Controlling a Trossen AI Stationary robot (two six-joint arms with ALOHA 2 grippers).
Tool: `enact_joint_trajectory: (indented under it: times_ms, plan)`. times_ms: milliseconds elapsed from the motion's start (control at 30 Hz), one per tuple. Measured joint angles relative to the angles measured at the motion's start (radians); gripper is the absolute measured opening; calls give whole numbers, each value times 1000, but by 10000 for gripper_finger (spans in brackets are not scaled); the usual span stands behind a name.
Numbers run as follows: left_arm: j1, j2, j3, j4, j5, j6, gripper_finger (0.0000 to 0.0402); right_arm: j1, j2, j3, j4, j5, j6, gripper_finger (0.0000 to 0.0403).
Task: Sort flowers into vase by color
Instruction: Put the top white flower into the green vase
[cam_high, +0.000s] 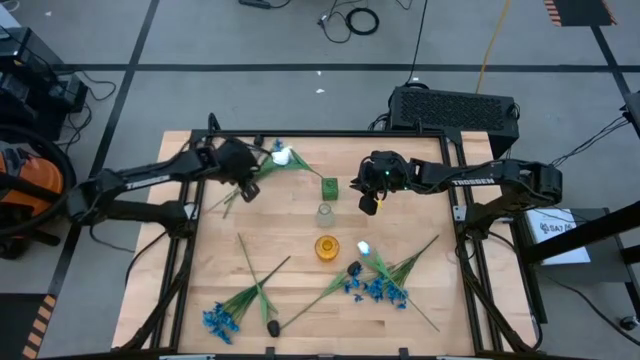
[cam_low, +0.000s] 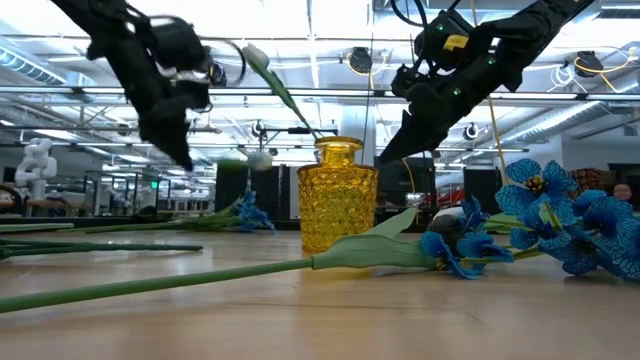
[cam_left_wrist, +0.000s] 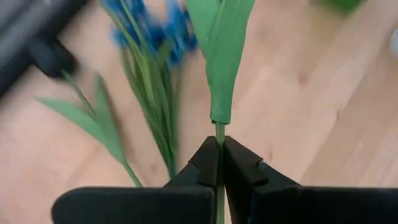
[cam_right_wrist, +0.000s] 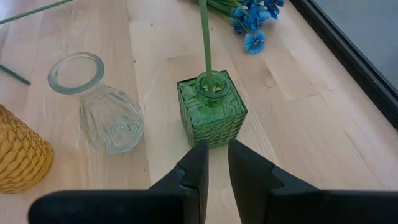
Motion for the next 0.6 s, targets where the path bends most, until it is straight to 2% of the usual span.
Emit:
enact_joint_trajectory:
  times_ms: [333,600]
  plan:
    - [0,-227,0,142,-105,-18,13,0,0,0,1,0,8,54]
    - [0,-341,0,304,-106,33,12,0,0,0,1,0,8,54]
